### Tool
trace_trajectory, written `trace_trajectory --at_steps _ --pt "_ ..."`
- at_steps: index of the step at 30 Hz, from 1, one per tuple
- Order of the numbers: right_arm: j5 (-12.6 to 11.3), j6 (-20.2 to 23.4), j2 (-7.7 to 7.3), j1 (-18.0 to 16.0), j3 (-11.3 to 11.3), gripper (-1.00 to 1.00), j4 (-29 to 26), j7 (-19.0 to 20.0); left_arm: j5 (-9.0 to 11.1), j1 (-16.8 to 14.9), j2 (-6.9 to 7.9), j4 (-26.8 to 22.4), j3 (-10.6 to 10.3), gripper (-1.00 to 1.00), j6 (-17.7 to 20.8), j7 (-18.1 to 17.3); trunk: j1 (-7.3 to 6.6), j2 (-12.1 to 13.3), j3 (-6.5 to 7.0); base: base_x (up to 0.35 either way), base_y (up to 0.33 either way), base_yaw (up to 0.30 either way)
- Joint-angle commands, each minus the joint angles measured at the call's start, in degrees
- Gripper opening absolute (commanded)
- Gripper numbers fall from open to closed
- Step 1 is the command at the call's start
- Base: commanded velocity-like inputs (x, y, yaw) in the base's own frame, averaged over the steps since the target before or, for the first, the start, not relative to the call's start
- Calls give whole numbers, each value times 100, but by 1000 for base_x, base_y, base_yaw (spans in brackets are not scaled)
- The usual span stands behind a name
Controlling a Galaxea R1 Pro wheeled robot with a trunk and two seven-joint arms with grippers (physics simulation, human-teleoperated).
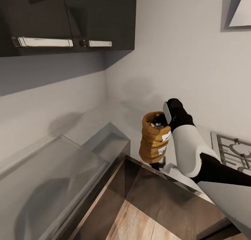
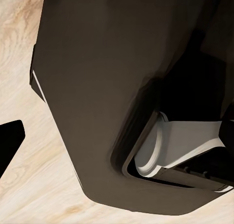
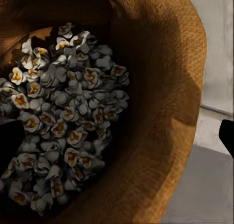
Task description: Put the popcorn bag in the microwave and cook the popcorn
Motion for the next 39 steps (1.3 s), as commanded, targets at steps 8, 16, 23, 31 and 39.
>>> trace_trajectory --at_steps 8,16,23,31,39 --pt "13 13 8 -21 -215 100 76 -152 21 -8 0 2 35 100 -13 -26 1 -4 -6 0 0 0" --pt "54 13 8 -15 -335 100 165 -145 21 -5 4 -1 40 100 -13 -26 1 -4 -6 0 0 0" --pt "73 13 -13 -15 -314 100 104 -135 21 -7 8 -6 48 100 -13 -26 1 -4 -6 0 0 0" --pt "49 13 -45 -16 -302 100 41 -123 21 -5 9 0 48 100 -13 -26 1 -4 -6 0 0 0" --pt "23 -9 -97 -15 -434 100 47 -140 21 -8 9 -6 48 100 -13 -26 1 -4 -6 0 0 0"
